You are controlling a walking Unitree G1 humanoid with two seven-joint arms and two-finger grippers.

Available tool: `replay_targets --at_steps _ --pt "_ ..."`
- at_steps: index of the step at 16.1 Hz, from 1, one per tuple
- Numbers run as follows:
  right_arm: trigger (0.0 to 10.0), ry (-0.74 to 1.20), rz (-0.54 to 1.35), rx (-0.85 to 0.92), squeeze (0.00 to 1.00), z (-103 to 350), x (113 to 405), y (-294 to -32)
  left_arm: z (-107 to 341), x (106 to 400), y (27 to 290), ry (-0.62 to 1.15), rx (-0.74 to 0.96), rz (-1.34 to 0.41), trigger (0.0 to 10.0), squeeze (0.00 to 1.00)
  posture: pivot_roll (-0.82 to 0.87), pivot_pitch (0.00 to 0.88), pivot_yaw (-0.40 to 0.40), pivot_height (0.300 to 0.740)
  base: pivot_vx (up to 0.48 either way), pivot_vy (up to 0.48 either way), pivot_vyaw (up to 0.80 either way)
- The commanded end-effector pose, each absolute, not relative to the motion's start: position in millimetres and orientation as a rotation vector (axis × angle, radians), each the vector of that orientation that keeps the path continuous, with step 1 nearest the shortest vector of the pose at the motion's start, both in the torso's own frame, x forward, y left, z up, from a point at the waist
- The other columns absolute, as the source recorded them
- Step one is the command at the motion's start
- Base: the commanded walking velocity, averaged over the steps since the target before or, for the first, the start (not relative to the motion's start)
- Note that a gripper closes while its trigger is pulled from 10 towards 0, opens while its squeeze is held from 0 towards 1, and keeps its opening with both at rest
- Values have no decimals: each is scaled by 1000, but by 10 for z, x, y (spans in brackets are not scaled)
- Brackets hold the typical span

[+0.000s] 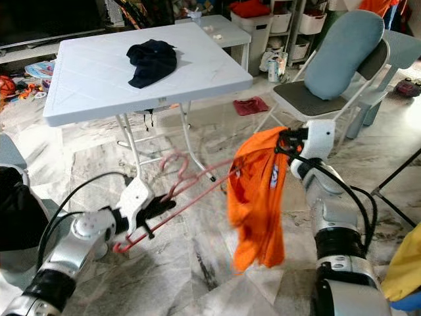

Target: Hang hanger

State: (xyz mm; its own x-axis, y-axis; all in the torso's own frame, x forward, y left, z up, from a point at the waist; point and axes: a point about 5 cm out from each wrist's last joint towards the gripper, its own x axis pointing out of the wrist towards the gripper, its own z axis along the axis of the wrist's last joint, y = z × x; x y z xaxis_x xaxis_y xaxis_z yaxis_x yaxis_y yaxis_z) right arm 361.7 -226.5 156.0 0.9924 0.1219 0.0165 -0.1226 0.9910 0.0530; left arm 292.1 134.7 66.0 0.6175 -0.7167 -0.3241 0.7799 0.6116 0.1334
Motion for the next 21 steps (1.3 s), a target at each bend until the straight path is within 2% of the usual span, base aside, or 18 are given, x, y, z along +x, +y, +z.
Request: replay_targets --at_steps 1,4,6,9,10,15,17,21 --pt "0 -119 67 38 0 1818 3677 -2296 675 2864 1378 248 305 -897 0 0 -107 0 12 740 0 0 0" --pt "0 -101 -64 66 0 1810 3716 -2375 744 2626 1363 243 280 -1048 0 0 -91 0 6 740 0 0 0" --pt "0 -102 -166 18 0 1797 3706 -2459 797 2489 1413 270 271 -1109 0 0 -75 0 -2 740 0 0 0" --pt "0 -185 -285 -70 0 1952 3704 -2562 641 2437 1553 407 307 -1034 0 0 -70 0 -4 740 0 0 0" --pt "0 -208 -269 -62 0 2008 3722 -2534 589 2439 1573 448 301 -1002 0 0 -75 0 -3 740 0 0 0" --pt "0 -371 171 245 0 2441 3750 -1870 423 2656 1443 532 187 -827 0 0 -94 0 4 740 0 0 0" --pt "0 -380 464 339 0 2568 3616 -1528 392 2683 1295 564 178 -892 0 0 -110 0 7 740 0 0 0" --pt "0 -335 702 256 0 2497 3423 -1290 410 2835 1248 512 225 -810 0 0 -116 0 8 740 0 0 0"
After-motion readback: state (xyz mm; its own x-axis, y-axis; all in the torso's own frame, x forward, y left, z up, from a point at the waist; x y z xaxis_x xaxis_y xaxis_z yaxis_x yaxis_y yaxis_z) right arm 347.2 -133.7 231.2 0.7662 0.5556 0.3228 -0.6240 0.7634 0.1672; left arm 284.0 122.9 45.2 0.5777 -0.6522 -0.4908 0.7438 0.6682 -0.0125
